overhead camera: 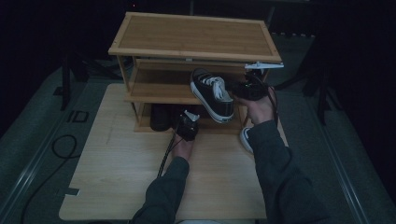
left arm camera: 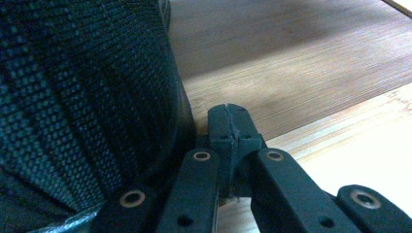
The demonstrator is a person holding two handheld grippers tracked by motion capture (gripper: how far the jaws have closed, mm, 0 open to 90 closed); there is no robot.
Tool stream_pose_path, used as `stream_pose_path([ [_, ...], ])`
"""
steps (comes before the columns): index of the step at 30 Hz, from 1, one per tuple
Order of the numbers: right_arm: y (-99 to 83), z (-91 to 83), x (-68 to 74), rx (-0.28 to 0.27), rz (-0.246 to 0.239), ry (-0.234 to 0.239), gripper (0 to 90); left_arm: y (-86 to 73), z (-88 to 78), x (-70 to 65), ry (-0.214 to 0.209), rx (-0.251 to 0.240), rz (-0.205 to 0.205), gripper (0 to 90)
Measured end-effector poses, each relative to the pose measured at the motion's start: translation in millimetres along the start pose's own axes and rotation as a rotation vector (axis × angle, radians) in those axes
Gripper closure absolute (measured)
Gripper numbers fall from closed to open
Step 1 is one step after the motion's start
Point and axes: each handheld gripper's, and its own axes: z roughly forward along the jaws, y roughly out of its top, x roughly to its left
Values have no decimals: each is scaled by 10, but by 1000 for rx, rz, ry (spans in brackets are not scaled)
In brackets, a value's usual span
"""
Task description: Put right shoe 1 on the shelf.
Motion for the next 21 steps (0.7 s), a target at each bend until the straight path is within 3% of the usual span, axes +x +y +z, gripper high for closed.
stream_pose_path([
  [9,-35,-178,-37,-6,-47,-34,756,0,0,-2,1,0,1,900],
  [15,-137,-203,-76,35,-77,-45,879,1,0,-3,2,1,3,900],
  [18,-209,-186,-93,57,-71,-15,900,1,1,-4,3,0,4,900],
  [21,-269,-188,-84,70,-86,-17,900,1,0,-5,3,0,3,900],
])
